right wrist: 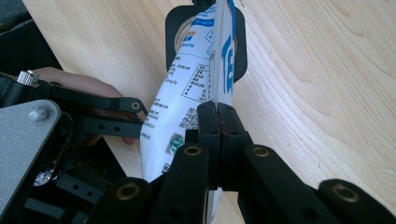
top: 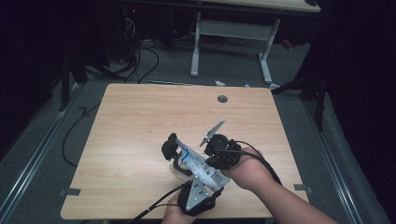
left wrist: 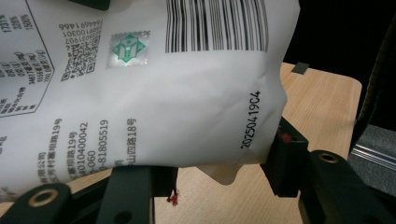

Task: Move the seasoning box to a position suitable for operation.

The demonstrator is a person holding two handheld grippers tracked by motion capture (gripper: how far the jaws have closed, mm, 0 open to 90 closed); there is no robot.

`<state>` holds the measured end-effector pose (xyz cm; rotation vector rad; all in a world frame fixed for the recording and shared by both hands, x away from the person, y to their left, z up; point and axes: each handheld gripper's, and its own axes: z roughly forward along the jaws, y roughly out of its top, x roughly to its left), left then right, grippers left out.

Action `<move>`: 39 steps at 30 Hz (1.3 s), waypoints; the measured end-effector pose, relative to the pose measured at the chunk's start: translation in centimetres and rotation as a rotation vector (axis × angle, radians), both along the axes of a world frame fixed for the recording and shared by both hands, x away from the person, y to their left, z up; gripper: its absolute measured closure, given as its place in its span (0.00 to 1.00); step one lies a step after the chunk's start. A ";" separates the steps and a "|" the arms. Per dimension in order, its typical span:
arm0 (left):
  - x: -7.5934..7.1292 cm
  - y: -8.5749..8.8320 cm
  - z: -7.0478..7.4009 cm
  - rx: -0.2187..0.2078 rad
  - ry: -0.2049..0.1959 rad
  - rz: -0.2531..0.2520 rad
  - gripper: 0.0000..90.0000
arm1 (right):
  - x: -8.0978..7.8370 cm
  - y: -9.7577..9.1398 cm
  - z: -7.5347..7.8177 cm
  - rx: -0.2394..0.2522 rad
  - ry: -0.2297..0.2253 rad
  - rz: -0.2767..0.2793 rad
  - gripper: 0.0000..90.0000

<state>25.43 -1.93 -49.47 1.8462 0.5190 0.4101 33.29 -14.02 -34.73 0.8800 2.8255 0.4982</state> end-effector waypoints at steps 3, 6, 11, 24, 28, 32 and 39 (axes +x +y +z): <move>0.0 0.0 0.0 0.000 0.000 0.000 0.60 | 0.0 0.0 0.0 0.000 0.001 -0.004 1.00; 0.1 0.0 0.1 -0.001 -0.001 0.002 0.60 | 0.1 0.0 0.1 0.002 0.004 -0.006 1.00; 0.1 0.0 0.1 0.001 -0.005 0.003 0.60 | 0.1 0.0 0.1 0.005 0.010 -0.013 1.00; 0.2 0.0 0.0 0.001 -0.009 0.003 0.60 | 0.4 0.2 0.2 -0.007 0.022 -0.001 1.00; 0.2 0.0 0.0 0.002 -0.011 0.005 0.60 | 0.5 0.2 0.3 -0.009 0.031 0.000 1.00; 0.2 0.0 0.0 0.005 -0.013 0.005 0.60 | 0.6 0.3 0.3 -0.015 0.034 0.005 1.00; 0.2 0.0 0.1 0.000 -0.013 0.006 0.60 | 0.7 0.3 0.4 -0.019 0.036 0.011 1.00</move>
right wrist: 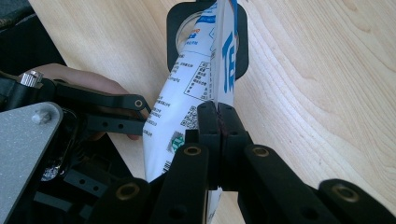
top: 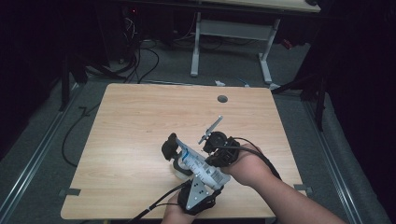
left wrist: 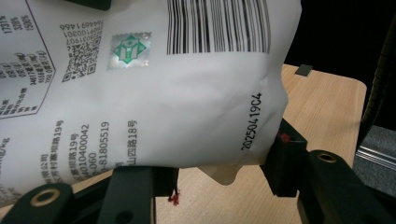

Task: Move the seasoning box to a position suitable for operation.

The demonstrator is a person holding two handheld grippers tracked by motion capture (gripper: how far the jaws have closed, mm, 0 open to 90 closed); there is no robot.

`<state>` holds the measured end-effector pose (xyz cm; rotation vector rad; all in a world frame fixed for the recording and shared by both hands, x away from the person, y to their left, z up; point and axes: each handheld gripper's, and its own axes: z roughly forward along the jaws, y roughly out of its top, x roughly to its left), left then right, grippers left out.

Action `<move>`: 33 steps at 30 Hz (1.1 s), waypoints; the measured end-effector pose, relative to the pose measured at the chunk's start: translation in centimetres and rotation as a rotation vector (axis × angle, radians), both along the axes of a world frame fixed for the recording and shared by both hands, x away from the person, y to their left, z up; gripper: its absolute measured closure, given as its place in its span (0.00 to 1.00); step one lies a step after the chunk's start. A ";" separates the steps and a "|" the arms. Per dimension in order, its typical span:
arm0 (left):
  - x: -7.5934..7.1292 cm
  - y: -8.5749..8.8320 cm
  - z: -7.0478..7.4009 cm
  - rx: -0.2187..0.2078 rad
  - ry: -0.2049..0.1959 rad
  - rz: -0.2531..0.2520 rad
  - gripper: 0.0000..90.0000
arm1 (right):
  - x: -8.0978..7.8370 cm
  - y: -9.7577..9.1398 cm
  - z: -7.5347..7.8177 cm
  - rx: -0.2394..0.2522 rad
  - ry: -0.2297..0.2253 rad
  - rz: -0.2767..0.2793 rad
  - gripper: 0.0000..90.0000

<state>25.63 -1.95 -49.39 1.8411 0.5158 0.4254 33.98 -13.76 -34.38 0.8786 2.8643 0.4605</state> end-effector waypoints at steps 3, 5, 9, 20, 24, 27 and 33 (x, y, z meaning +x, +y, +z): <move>0.0 0.0 0.1 -0.006 0.000 0.004 0.60 | 0.0 0.1 0.2 -0.004 -0.001 -0.001 1.00; 0.1 0.0 0.1 -0.007 0.000 0.006 0.60 | 0.1 0.1 0.2 -0.006 -0.003 0.004 1.00; 0.1 0.0 0.2 -0.014 0.002 0.006 0.60 | 0.1 0.2 0.3 -0.010 0.000 0.001 1.00; 0.1 -0.1 0.3 -0.014 -0.001 0.008 0.60 | 0.3 0.3 0.4 -0.009 0.009 0.000 1.00; 0.1 -0.1 0.3 -0.012 -0.004 0.007 0.60 | 0.3 0.3 0.5 -0.012 0.010 0.001 1.00; 0.1 -0.2 0.3 -0.013 -0.006 0.007 0.60 | 0.3 0.3 0.5 -0.014 0.014 0.002 1.00; 0.1 -0.2 0.4 -0.012 -0.010 0.009 0.60 | 0.3 0.3 0.6 -0.020 0.017 -0.003 1.00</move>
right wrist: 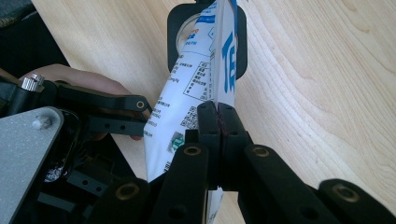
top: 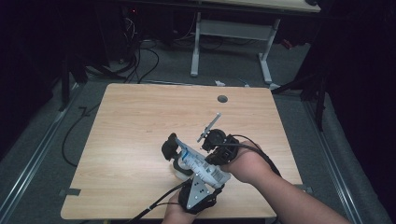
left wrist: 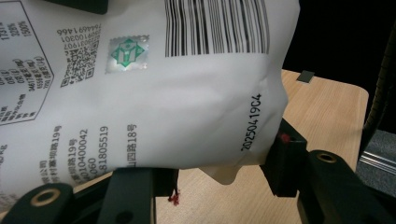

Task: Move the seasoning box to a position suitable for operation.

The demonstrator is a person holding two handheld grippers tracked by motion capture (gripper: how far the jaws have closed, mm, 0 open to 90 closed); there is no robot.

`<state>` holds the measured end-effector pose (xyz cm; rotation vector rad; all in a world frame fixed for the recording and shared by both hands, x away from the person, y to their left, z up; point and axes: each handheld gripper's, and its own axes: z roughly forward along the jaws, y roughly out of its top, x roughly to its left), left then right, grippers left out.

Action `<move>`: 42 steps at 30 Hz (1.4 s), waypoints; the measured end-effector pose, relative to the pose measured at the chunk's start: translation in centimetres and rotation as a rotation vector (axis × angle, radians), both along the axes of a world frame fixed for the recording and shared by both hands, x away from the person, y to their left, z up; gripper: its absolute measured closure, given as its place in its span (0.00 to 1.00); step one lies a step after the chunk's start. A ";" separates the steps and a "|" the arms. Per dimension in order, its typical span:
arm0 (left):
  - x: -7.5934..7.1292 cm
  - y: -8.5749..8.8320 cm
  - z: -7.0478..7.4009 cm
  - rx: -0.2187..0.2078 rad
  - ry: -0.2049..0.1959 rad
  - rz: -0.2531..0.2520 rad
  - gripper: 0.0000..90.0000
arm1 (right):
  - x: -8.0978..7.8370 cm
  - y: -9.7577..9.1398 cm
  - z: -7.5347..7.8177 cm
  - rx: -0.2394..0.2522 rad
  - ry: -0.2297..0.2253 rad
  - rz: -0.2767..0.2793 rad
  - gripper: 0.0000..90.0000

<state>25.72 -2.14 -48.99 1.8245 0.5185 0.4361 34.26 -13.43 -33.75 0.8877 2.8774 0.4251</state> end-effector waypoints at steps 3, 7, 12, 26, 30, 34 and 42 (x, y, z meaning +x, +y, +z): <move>0.0 0.0 0.1 0.001 -0.002 0.001 0.60 | 0.1 0.0 0.1 0.003 -0.002 0.007 1.00; 0.0 0.0 0.1 0.000 -0.004 0.003 0.60 | 0.0 0.1 0.2 -0.005 0.002 0.001 1.00; 0.0 0.0 0.2 -0.003 -0.003 0.004 0.60 | 0.1 0.2 0.3 -0.004 -0.002 0.011 1.00; 0.0 0.0 0.2 -0.005 -0.006 0.004 0.61 | 0.1 0.2 0.3 -0.001 0.005 0.010 1.00; 0.0 0.0 0.2 -0.005 -0.005 0.006 0.61 | 0.1 0.2 0.3 -0.002 0.005 0.011 1.00; 0.0 -0.1 0.2 -0.003 -0.004 0.005 0.61 | 0.1 0.1 0.2 -0.004 0.000 0.018 1.00; 0.1 -0.2 0.5 0.000 -0.006 0.004 0.61 | 0.1 0.1 0.4 -0.004 0.004 0.012 1.00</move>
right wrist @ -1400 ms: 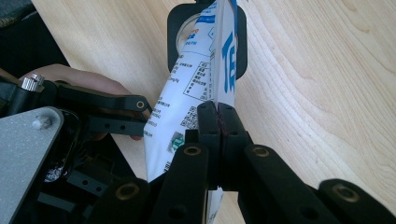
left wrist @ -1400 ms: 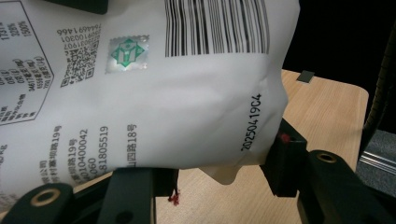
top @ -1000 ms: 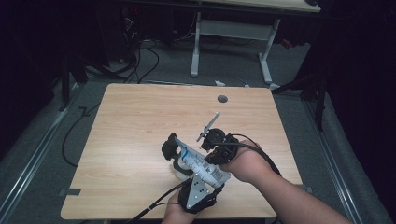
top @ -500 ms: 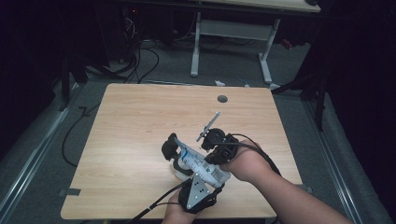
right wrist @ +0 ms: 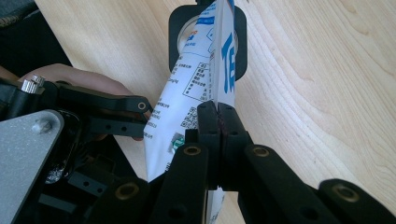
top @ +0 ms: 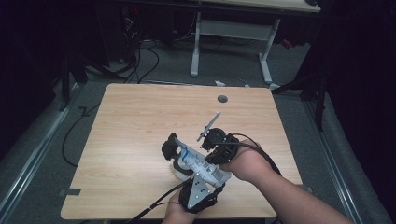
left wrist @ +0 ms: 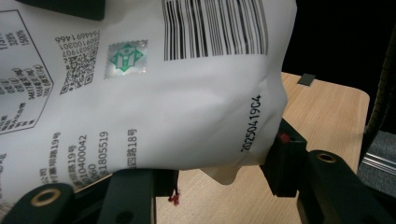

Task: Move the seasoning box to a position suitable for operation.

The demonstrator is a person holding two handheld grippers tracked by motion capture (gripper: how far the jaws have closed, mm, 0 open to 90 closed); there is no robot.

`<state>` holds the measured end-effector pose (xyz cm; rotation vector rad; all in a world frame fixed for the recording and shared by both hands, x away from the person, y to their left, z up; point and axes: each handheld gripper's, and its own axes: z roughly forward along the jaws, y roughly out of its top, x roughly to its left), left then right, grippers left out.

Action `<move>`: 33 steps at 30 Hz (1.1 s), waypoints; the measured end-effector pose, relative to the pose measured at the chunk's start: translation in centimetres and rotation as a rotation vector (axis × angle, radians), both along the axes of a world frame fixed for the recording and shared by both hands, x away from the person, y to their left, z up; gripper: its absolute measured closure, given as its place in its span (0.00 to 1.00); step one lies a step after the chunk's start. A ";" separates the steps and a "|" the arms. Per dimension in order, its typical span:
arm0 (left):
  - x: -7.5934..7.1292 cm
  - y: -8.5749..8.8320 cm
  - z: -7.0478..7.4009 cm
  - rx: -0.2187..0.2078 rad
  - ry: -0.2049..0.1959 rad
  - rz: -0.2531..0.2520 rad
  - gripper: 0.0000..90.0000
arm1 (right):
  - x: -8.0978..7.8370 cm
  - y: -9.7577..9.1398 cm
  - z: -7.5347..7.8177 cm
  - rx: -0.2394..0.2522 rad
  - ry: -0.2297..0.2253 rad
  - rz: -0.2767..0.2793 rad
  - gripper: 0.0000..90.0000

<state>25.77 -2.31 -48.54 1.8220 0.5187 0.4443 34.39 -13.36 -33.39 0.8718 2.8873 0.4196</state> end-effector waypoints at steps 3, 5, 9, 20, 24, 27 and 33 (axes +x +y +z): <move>0.0 0.0 0.1 -0.003 0.001 0.002 0.61 | 0.1 0.0 0.1 0.001 -0.003 0.006 1.00; 0.0 0.0 0.1 -0.006 0.001 0.003 0.61 | 0.1 0.1 0.1 0.002 -0.005 0.010 1.00; 0.1 0.0 0.1 -0.006 0.000 0.004 0.61 | 0.2 0.2 0.2 -0.005 -0.002 0.007 1.00; 0.1 0.0 0.2 -0.012 -0.001 0.005 0.61 | 0.2 0.2 0.2 -0.004 -0.002 0.010 1.00; 0.1 0.0 0.2 -0.013 -0.001 0.005 0.61 | 0.2 0.3 0.3 -0.008 -0.002 0.008 1.00; 0.2 -0.1 0.2 -0.014 -0.001 0.005 0.61 | 0.3 0.2 0.2 -0.003 -0.006 0.013 1.00; 0.2 0.0 0.2 -0.009 -0.003 0.008 0.61 | 0.3 0.3 0.2 -0.004 -0.002 0.005 1.00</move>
